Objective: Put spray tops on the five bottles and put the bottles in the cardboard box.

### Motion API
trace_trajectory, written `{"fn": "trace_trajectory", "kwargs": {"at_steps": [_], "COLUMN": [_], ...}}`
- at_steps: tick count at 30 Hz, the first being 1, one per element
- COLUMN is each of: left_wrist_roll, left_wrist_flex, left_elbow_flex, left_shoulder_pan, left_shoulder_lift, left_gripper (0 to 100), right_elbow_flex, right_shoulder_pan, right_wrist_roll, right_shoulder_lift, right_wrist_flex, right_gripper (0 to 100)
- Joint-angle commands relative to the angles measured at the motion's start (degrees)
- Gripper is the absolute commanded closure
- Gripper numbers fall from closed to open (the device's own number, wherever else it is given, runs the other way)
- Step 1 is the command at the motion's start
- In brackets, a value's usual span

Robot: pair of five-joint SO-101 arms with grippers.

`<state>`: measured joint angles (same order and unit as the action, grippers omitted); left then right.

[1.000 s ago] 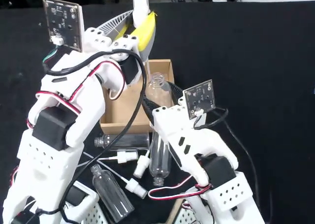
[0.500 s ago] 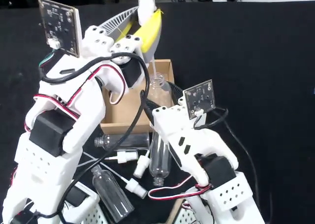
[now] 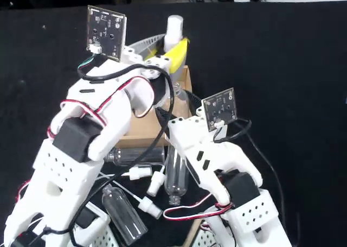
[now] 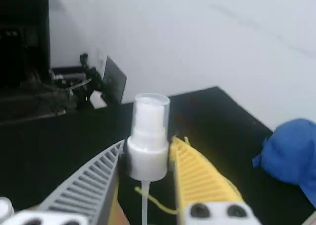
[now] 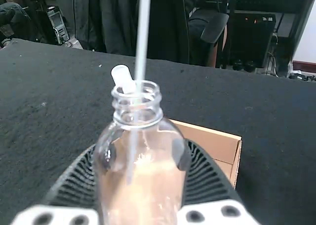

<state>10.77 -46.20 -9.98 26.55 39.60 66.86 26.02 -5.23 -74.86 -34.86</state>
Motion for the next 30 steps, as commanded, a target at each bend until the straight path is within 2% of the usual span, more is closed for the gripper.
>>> {"fn": "trace_trajectory", "kwargs": {"at_steps": [1, 4, 10, 14, 18, 21, 24, 30], "left_wrist_roll": [-0.2, -0.7, -0.7, -0.8, -0.8, -0.4, -0.6, -0.8], "left_wrist_flex": [-8.4, -12.4, -22.9, -30.1, -34.5, -34.5, -33.5, -15.3], "left_elbow_flex": [3.4, 5.8, 17.4, 23.4, 20.3, 12.4, 3.4, -16.3], "left_shoulder_pan": [1.0, 0.6, -5.8, -15.1, -27.9, -37.3, -43.6, -51.5], "left_shoulder_lift": [1.5, 1.5, 1.5, 1.5, 1.4, 1.4, 1.4, 1.4], "left_gripper": [77, 78, 78, 78, 78, 78, 78, 78], "right_elbow_flex": [-0.3, -0.3, -0.3, -0.3, -0.7, -0.7, -0.3, -0.1], "right_shoulder_pan": [0.8, 0.7, 0.4, 0.1, -3.7, -7.2, -7.8, -8.0], "right_wrist_roll": [-0.2, -0.2, -0.4, -0.4, -0.6, -0.7, -0.7, -0.4], "right_shoulder_lift": [-1.9, -1.9, -1.7, -1.8, -1.6, -1.4, -1.0, 11.9], "right_wrist_flex": [1.5, 1.5, 1.5, 1.8, 5.4, 12.9, 18.8, 34.1], "right_gripper": [98.7, 98.7, 98.7, 98.8, 98.8, 98.8, 98.8, 98.8]}}
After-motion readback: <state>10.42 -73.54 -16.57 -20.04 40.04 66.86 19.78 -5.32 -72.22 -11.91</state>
